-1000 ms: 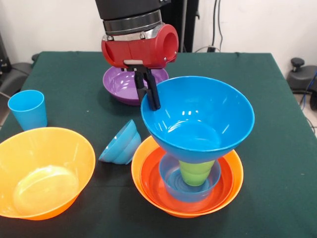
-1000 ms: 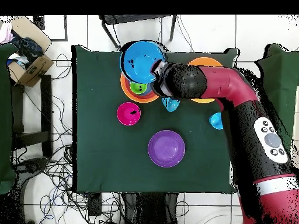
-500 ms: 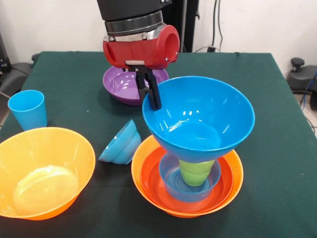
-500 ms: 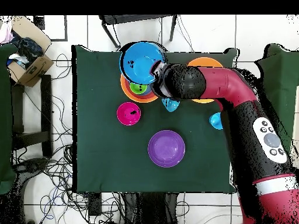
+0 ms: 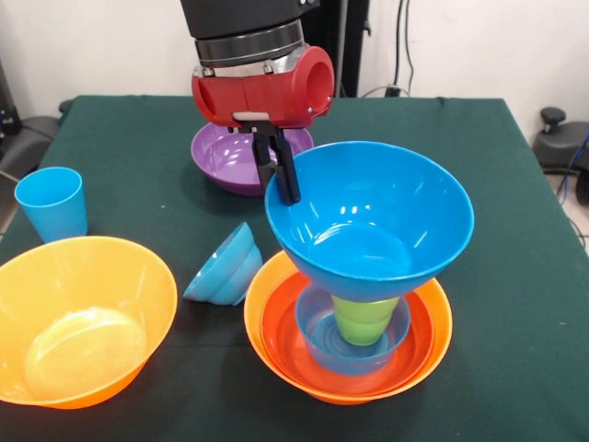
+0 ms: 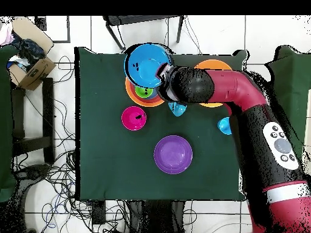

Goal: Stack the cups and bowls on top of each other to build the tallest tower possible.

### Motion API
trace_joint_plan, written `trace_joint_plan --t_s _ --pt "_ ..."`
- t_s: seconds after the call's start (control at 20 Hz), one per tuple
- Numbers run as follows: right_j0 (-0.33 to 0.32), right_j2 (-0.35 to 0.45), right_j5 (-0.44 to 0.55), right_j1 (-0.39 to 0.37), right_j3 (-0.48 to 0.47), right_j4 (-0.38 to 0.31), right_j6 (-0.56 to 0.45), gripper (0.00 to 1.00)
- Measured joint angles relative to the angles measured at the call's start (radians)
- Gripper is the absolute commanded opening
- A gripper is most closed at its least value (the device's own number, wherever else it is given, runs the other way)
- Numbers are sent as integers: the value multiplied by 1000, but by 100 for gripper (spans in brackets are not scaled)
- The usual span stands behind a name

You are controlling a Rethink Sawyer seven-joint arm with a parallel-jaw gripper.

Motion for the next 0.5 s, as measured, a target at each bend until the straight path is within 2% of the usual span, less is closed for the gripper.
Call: trace_joint_plan --t_s 0.5 --pt "9 0 0 0 0 0 0 0"
